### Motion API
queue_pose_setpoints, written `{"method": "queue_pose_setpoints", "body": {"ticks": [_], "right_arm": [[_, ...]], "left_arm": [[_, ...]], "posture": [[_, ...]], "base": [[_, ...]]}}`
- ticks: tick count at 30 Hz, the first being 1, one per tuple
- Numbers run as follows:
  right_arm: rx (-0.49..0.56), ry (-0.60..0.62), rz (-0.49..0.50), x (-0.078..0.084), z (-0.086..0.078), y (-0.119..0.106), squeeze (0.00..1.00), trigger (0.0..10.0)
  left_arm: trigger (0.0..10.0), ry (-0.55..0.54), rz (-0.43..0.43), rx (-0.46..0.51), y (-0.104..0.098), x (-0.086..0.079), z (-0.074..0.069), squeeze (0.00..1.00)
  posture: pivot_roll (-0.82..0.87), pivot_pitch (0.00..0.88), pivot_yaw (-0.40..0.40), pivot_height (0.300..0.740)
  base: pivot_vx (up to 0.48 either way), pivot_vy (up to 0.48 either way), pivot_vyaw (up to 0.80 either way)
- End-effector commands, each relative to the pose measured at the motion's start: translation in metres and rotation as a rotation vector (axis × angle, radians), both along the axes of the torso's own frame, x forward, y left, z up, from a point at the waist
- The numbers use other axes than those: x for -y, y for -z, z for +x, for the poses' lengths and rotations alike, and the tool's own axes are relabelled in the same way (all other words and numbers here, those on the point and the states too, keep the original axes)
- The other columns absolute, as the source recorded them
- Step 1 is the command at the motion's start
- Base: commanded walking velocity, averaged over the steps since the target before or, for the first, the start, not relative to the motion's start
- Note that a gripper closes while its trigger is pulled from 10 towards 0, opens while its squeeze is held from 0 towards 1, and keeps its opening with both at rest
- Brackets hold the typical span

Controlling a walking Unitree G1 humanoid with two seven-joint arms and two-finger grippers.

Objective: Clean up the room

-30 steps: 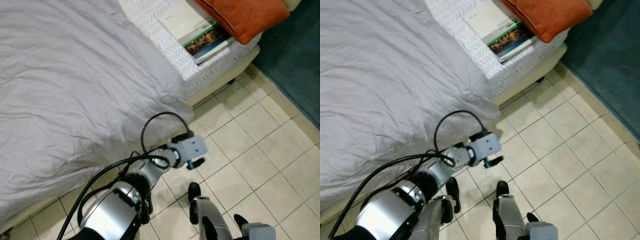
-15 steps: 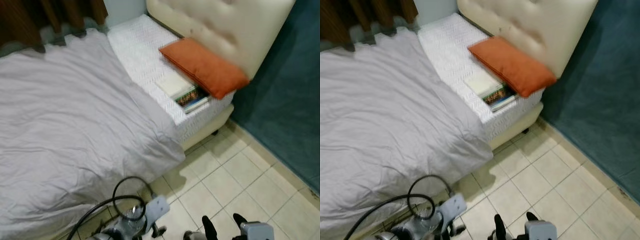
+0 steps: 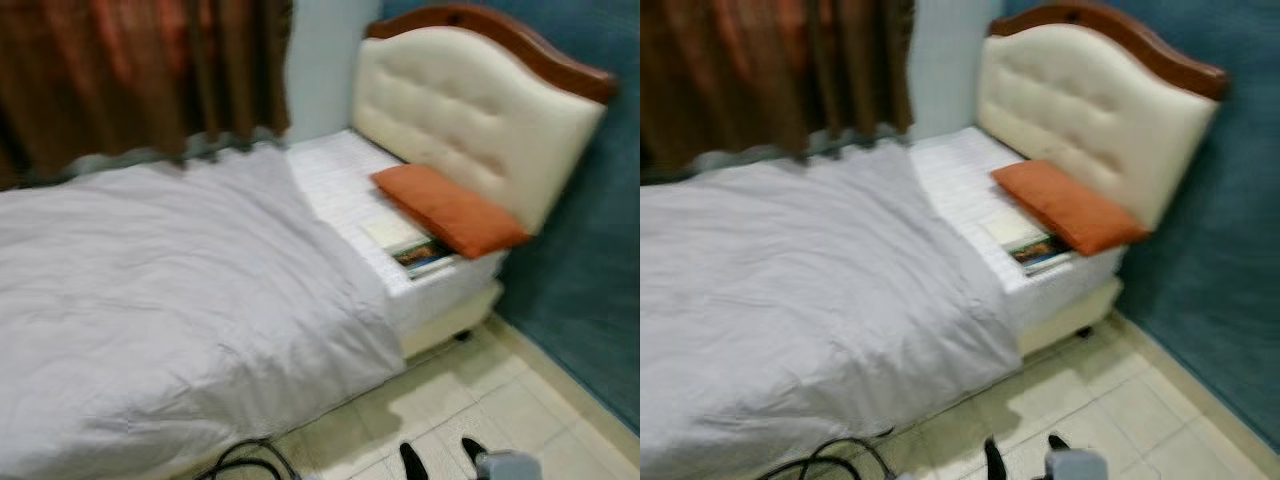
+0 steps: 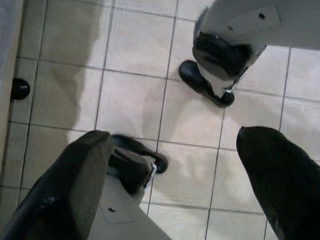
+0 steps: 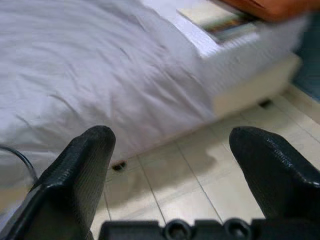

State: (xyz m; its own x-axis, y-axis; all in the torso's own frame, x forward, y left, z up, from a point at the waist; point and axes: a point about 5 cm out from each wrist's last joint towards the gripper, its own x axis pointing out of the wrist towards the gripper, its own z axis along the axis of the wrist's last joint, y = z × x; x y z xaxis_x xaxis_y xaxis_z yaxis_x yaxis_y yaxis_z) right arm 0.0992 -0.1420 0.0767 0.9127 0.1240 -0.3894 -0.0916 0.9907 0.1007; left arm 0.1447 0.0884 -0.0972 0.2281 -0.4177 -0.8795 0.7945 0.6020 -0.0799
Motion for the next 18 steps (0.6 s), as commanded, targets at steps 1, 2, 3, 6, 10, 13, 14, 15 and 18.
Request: {"method": "queue_pose_setpoints", "body": {"ticks": [1, 2, 3, 6, 10, 13, 14, 15, 18], "right_arm": [[0.011, 0.002, -0.015, 0.0014, 0.0011, -0.0031, 0.00, 10.0], [0.011, 0.002, -0.015, 0.0014, 0.0011, -0.0031, 0.00, 10.0], [0.011, 0.002, -0.015, 0.0014, 0.0011, -0.0031, 0.00, 10.0], [0.011, 0.002, -0.015, 0.0014, 0.0011, -0.0031, 0.00, 10.0], [0.011, 0.002, -0.015, 0.0014, 0.0011, -0.0031, 0.00, 10.0], [0.011, 0.002, -0.015, 0.0014, 0.0011, -0.0031, 0.00, 10.0], [0.011, 0.002, -0.015, 0.0014, 0.0011, -0.0031, 0.00, 10.0], [0.011, 0.002, -0.015, 0.0014, 0.0011, -0.0031, 0.00, 10.0], [0.011, 0.002, -0.015, 0.0014, 0.0011, -0.0031, 0.00, 10.0]], "left_arm": [[10.0, 0.509, -0.515, 0.830, -0.2268, 0.2043, 0.1393, 1.00], [10.0, 0.509, -0.515, 0.830, -0.2268, 0.2043, 0.1393, 1.00], [10.0, 0.509, -0.515, 0.830, -0.2268, 0.2043, 0.1393, 1.00], [10.0, 0.509, -0.515, 0.830, -0.2268, 0.2043, 0.1393, 1.00], [10.0, 0.509, -0.515, 0.830, -0.2268, 0.2043, 0.1393, 1.00], [10.0, 0.509, -0.515, 0.830, -0.2268, 0.2043, 0.1393, 1.00], [10.0, 0.509, -0.515, 0.830, -0.2268, 0.2043, 0.1393, 1.00], [10.0, 0.509, -0.515, 0.830, -0.2268, 0.2043, 0.1393, 1.00], [10.0, 0.509, -0.515, 0.830, -0.2268, 0.2043, 0.1393, 1.00]], "posture": [[-0.30, 0.601, 0.089, 0.740], [-0.30, 0.601, 0.089, 0.740], [-0.30, 0.601, 0.089, 0.740], [-0.30, 0.601, 0.089, 0.740], [-0.30, 0.601, 0.089, 0.740], [-0.30, 0.601, 0.089, 0.740], [-0.30, 0.601, 0.089, 0.740], [-0.30, 0.601, 0.089, 0.740], [-0.30, 0.601, 0.089, 0.740]], "base": [[0.000, 0.000, 0.00], [0.000, 0.000, 0.00], [0.000, 0.000, 0.00], [0.000, 0.000, 0.00], [0.000, 0.000, 0.00], [0.000, 0.000, 0.00], [0.000, 0.000, 0.00], [0.000, 0.000, 0.00], [0.000, 0.000, 0.00]]}}
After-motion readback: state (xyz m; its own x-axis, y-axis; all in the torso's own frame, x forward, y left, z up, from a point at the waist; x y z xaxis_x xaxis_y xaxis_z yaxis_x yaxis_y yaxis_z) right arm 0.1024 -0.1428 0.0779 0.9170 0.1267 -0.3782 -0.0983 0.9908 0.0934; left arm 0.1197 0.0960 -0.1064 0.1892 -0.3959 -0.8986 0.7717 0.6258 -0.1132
